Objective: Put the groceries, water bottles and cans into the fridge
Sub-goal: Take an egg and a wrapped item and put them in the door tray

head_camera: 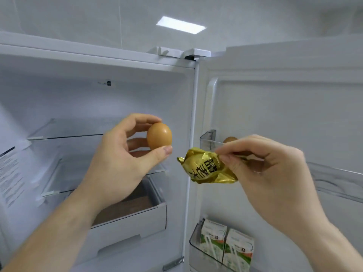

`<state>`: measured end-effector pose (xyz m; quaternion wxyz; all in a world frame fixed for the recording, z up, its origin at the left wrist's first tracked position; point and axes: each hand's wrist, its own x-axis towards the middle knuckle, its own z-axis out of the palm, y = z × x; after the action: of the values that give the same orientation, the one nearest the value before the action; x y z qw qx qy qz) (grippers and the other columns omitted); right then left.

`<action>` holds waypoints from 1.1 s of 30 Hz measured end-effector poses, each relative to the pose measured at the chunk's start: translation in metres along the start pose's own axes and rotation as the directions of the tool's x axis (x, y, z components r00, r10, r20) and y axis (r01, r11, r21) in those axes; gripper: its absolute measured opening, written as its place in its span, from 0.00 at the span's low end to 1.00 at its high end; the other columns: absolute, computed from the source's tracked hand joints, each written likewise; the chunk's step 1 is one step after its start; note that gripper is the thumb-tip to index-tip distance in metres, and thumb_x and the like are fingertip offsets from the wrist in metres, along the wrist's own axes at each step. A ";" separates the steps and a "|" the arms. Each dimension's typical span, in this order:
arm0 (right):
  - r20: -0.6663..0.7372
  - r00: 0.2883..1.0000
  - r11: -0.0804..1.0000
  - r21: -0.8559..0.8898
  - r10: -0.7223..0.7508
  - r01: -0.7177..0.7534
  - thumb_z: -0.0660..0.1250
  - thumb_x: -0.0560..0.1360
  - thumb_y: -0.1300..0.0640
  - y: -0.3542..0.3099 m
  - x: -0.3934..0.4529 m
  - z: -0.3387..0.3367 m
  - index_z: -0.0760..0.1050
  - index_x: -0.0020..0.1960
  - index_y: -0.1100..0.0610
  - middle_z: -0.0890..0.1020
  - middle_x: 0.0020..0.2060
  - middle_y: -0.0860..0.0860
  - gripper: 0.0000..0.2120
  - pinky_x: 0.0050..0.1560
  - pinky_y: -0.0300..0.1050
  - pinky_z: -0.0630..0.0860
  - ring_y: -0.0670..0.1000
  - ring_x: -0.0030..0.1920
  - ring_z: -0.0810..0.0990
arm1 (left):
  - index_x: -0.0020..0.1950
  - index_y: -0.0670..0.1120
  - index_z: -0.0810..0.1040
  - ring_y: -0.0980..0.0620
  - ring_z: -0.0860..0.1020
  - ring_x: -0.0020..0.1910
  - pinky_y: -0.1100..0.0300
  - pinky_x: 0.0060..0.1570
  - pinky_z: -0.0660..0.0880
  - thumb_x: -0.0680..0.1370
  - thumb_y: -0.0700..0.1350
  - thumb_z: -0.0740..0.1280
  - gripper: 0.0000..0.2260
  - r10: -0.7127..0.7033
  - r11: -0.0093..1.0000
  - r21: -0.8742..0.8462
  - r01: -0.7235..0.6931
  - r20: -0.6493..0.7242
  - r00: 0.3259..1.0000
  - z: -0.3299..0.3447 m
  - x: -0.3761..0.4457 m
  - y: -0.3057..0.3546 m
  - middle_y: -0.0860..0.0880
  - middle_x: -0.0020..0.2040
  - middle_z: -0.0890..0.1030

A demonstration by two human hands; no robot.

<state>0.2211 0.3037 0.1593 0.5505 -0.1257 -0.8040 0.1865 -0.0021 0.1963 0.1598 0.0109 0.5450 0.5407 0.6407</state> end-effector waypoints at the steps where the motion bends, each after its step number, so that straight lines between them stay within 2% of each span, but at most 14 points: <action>1: -0.025 1.000 1.000 -0.022 -0.003 0.002 0.75 0.74 0.64 -0.003 0.005 -0.010 0.86 0.45 0.46 0.86 0.42 0.41 0.12 0.41 0.45 0.83 0.47 0.44 0.86 | 0.57 0.59 0.79 0.50 0.85 0.49 0.60 0.49 0.79 0.64 0.55 0.78 0.22 0.030 1.000 -0.008 -0.030 0.018 0.999 0.004 0.009 0.006 0.56 0.55 0.83; 3: -0.086 0.996 0.998 -0.067 -0.004 -0.002 0.75 0.74 0.65 -0.009 0.015 -0.031 0.85 0.44 0.44 0.87 0.41 0.41 0.14 0.42 0.43 0.84 0.47 0.43 0.87 | 0.57 0.59 0.79 0.51 0.84 0.51 0.60 0.50 0.80 0.64 0.55 0.78 0.23 0.086 0.996 -0.028 -0.085 0.057 0.995 0.015 0.025 0.018 0.57 0.54 0.83; 5: -0.138 0.990 0.994 -0.108 -0.002 -0.013 0.76 0.73 0.65 -0.014 0.024 -0.052 0.85 0.43 0.44 0.86 0.40 0.39 0.15 0.41 0.35 0.82 0.45 0.41 0.87 | 0.57 0.58 0.79 0.54 0.84 0.53 0.61 0.50 0.81 0.64 0.55 0.79 0.23 0.141 0.990 -0.028 -0.139 0.100 0.985 0.028 0.038 0.030 0.57 0.52 0.84; 8: -0.182 0.983 0.982 -0.183 0.004 -0.038 0.76 0.74 0.63 -0.020 0.038 -0.080 0.85 0.42 0.42 0.86 0.39 0.37 0.14 0.40 0.28 0.77 0.43 0.40 0.86 | 0.57 0.57 0.79 0.56 0.84 0.51 0.63 0.50 0.81 0.66 0.52 0.80 0.21 0.184 0.983 -0.024 -0.182 0.156 0.970 0.052 0.054 0.044 0.57 0.51 0.84; 11: -0.210 0.978 0.955 -0.287 0.013 -0.074 0.76 0.74 0.60 -0.018 0.048 -0.104 0.84 0.40 0.39 0.85 0.38 0.36 0.14 0.40 0.30 0.78 0.44 0.41 0.85 | 0.56 0.56 0.80 0.56 0.84 0.47 0.61 0.50 0.82 0.68 0.47 0.82 0.20 0.177 0.984 -0.026 -0.176 0.227 0.958 0.077 0.068 0.052 0.55 0.52 0.83; 15: -0.187 0.982 0.905 -0.409 0.042 -0.116 0.75 0.73 0.58 -0.007 0.052 -0.130 0.84 0.39 0.38 0.84 0.39 0.34 0.14 0.43 0.32 0.79 0.42 0.42 0.84 | 0.55 0.59 0.81 0.56 0.85 0.46 0.54 0.49 0.84 0.67 0.50 0.83 0.20 0.153 0.983 0.036 -0.180 0.381 0.912 0.108 0.081 0.061 0.58 0.53 0.82; 18: -0.150 0.985 0.874 -0.462 0.086 -0.147 0.76 0.73 0.58 0.004 0.053 -0.144 0.84 0.40 0.39 0.85 0.36 0.38 0.12 0.42 0.28 0.76 0.39 0.42 0.83 | 0.53 0.60 0.82 0.57 0.85 0.45 0.52 0.46 0.85 0.66 0.51 0.83 0.19 0.100 0.981 0.094 -0.168 0.492 0.865 0.129 0.089 0.068 0.58 0.52 0.82; 22: -0.105 0.986 0.838 -0.520 0.130 -0.165 0.76 0.74 0.58 0.015 0.053 -0.157 0.85 0.40 0.40 0.85 0.36 0.39 0.12 0.40 0.24 0.74 0.39 0.41 0.81 | 0.51 0.59 0.82 0.58 0.84 0.44 0.55 0.41 0.84 0.63 0.54 0.83 0.19 0.022 0.955 0.226 -0.191 0.591 0.807 0.150 0.096 0.075 0.60 0.52 0.82; 26: -0.061 0.990 0.814 -0.564 0.129 -0.141 0.75 0.73 0.57 0.022 0.052 -0.162 0.85 0.40 0.39 0.84 0.35 0.39 0.11 0.41 0.25 0.73 0.38 0.43 0.80 | 0.49 0.57 0.80 0.63 0.81 0.34 0.65 0.30 0.77 0.62 0.55 0.83 0.20 -0.090 0.911 0.359 -0.202 0.652 0.753 0.166 0.102 0.076 0.59 0.47 0.83; 28: -0.048 0.990 0.811 -0.569 0.131 -0.135 0.76 0.73 0.57 0.024 0.051 -0.163 0.85 0.40 0.39 0.84 0.35 0.39 0.11 0.40 0.24 0.72 0.38 0.43 0.80 | 0.50 0.56 0.80 0.65 0.80 0.31 0.67 0.28 0.74 0.63 0.54 0.82 0.19 -0.146 0.875 0.429 -0.225 0.676 0.722 0.172 0.103 0.076 0.58 0.46 0.83; 31: -0.039 0.987 0.810 -0.566 0.159 -0.153 0.76 0.74 0.57 0.028 0.051 -0.164 0.84 0.39 0.39 0.84 0.34 0.38 0.12 0.35 0.23 0.70 0.37 0.42 0.80 | 0.49 0.53 0.80 0.59 0.78 0.24 0.63 0.27 0.76 0.65 0.50 0.81 0.16 -0.235 0.849 0.486 -0.209 0.700 0.674 0.178 0.104 0.075 0.56 0.40 0.85; 33: -0.030 0.985 0.811 -0.563 0.172 -0.158 0.75 0.74 0.58 0.030 0.051 -0.164 0.84 0.39 0.38 0.84 0.34 0.38 0.13 0.34 0.23 0.69 0.37 0.42 0.80 | 0.49 0.49 0.79 0.48 0.76 0.22 0.55 0.29 0.77 0.64 0.46 0.82 0.18 -0.325 0.847 0.510 -0.149 0.719 0.615 0.180 0.103 0.075 0.48 0.36 0.85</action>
<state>0.3553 0.3778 0.2423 0.4615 -0.3496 -0.8153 -0.0106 0.1273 0.3501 0.2512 0.1298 0.7211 0.6605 0.1638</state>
